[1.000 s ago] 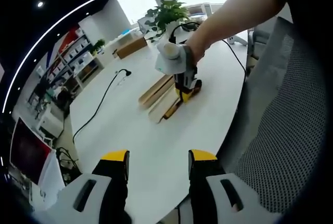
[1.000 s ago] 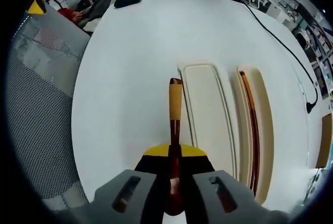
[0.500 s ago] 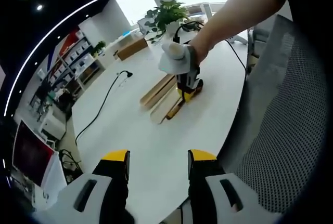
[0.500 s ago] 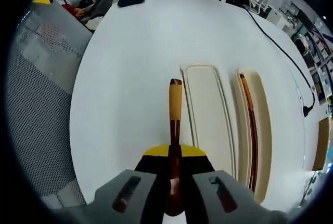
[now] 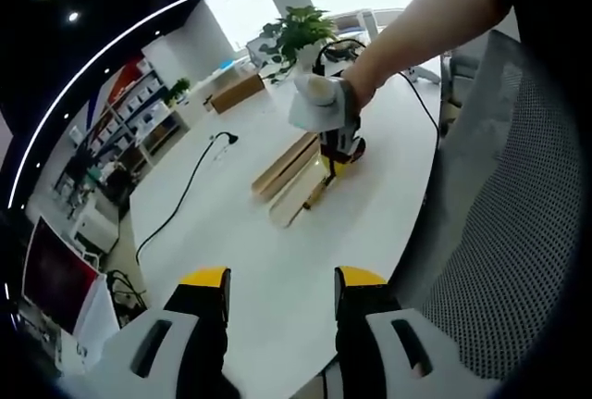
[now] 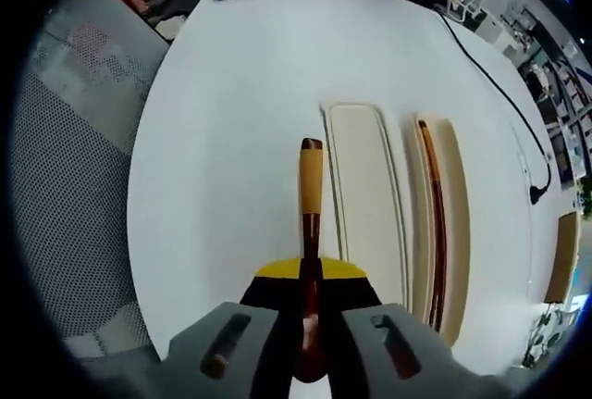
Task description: Arrange the utensils inside the cutlery case until each visible utensil rests in its matching compartment.
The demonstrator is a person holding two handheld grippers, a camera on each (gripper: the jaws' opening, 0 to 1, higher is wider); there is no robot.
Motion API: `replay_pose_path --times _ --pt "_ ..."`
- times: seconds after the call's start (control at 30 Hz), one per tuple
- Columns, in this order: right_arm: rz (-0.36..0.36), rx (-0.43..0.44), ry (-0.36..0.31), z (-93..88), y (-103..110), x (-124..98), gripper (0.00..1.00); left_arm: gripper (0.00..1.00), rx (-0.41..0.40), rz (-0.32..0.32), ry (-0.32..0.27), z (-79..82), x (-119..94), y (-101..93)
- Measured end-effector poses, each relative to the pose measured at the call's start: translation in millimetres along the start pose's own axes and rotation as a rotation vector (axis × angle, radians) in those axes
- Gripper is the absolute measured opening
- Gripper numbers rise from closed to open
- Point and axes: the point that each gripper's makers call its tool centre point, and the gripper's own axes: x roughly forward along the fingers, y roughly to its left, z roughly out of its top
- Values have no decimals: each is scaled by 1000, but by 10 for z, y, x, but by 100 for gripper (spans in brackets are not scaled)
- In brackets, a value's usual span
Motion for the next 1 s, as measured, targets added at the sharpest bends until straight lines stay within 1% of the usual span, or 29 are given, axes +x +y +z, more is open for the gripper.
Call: replay_pose_path --times 0.2,0.43,0.5,0.57,0.77,1.0 --pt "-43 12 -9 -11 -157 -146 0 46 5 -3 -4 16 -7 -11" --pt "-81 22 -15 -19 -318 -263 0 46 7 -4 -7 28 -11 -19" --pt "-100 23 -18 -16 -376 -293 0 46 7 -5 -7 27 -9 -21" --pt "-140 25 -25 -1 -461 -324 0 46 7 -7 -6 26 -7 -24" --pt "-197 25 -38 27 -593 -364 0 46 7 -9 -5 23 -4 -30" --pt "-228 9 -39 36 -682 -381 0 46 10 -10 -1 18 -2 -31"
